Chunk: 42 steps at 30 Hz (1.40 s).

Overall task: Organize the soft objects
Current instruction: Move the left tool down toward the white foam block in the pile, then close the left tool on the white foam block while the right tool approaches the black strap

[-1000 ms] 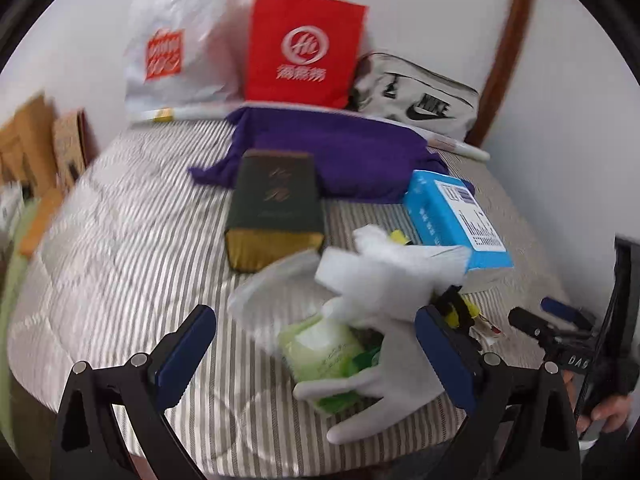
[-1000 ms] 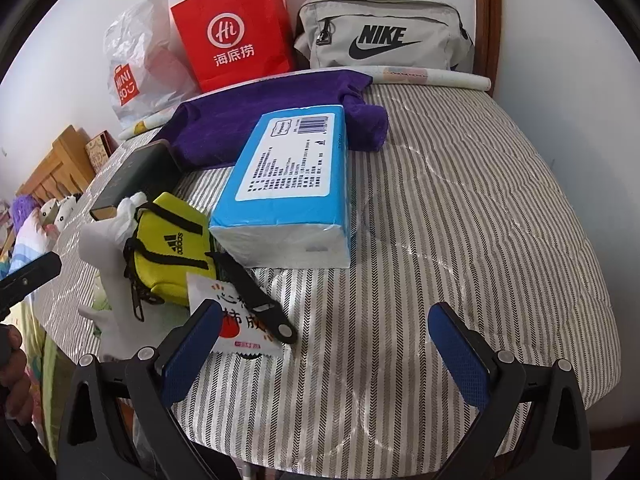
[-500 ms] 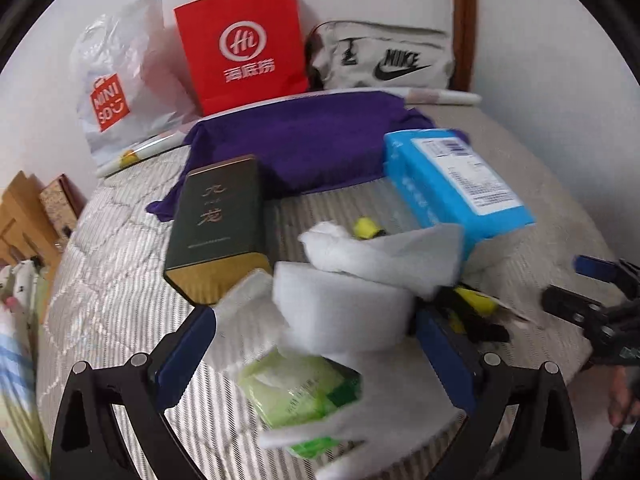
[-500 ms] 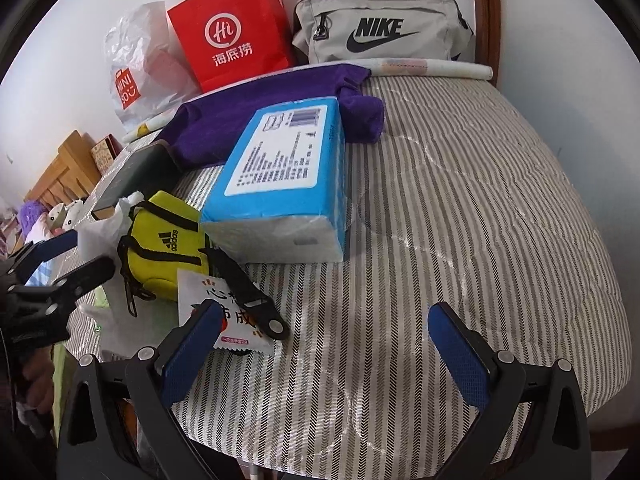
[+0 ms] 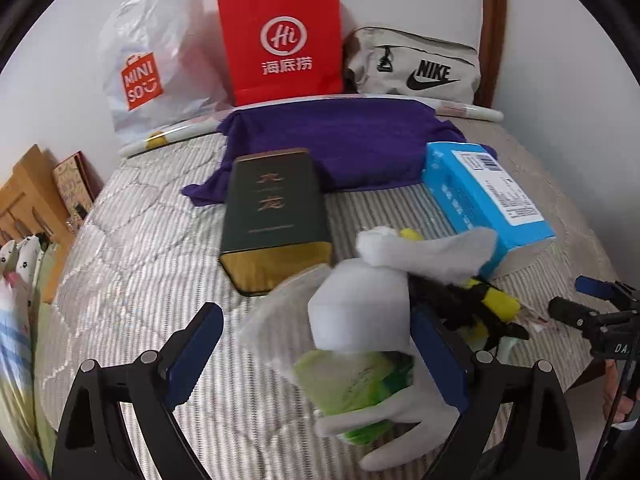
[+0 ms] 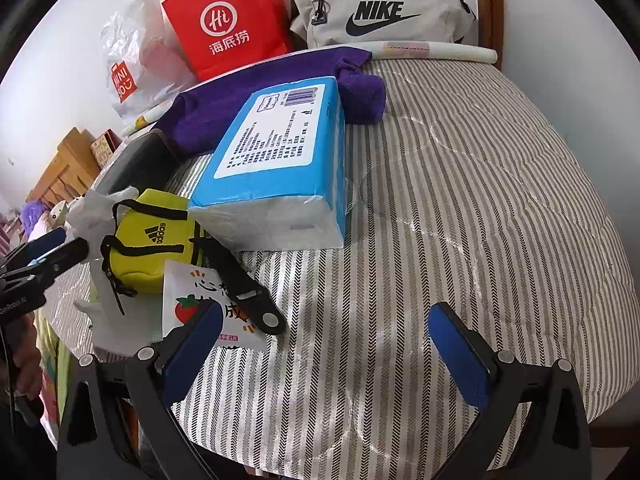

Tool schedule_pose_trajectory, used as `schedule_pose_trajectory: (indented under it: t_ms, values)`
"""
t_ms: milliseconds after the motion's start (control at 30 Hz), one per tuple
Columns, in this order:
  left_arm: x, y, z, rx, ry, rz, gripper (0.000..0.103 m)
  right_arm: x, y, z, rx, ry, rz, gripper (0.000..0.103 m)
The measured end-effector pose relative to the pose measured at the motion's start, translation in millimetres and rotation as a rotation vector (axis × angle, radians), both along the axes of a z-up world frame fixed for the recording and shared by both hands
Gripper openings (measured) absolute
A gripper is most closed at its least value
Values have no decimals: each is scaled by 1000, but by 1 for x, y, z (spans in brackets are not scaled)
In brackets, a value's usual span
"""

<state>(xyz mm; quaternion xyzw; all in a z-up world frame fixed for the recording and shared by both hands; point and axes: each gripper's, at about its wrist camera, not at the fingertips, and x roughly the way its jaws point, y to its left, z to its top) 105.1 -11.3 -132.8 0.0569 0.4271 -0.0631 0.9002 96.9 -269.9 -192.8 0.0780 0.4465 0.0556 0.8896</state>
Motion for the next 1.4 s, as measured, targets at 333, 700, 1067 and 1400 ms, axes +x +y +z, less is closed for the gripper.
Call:
schedule_pose_trajectory:
  t_ms: [333, 700, 1067, 1400]
  values:
    - [8, -4, -12, -99, 41, -62, 94, 3, -1, 0, -4, 11, -7, 102]
    - [16, 7, -19, -225, 68, -61, 50, 4, 8, 3, -34, 13, 7, 102]
    - [-19, 38, -2, -228, 27, -57, 50, 4, 15, 6, -37, -4, 30, 102]
    - [-29, 81, 2, -254, 4, 46, 50, 2, 15, 9, -78, -18, 39, 97]
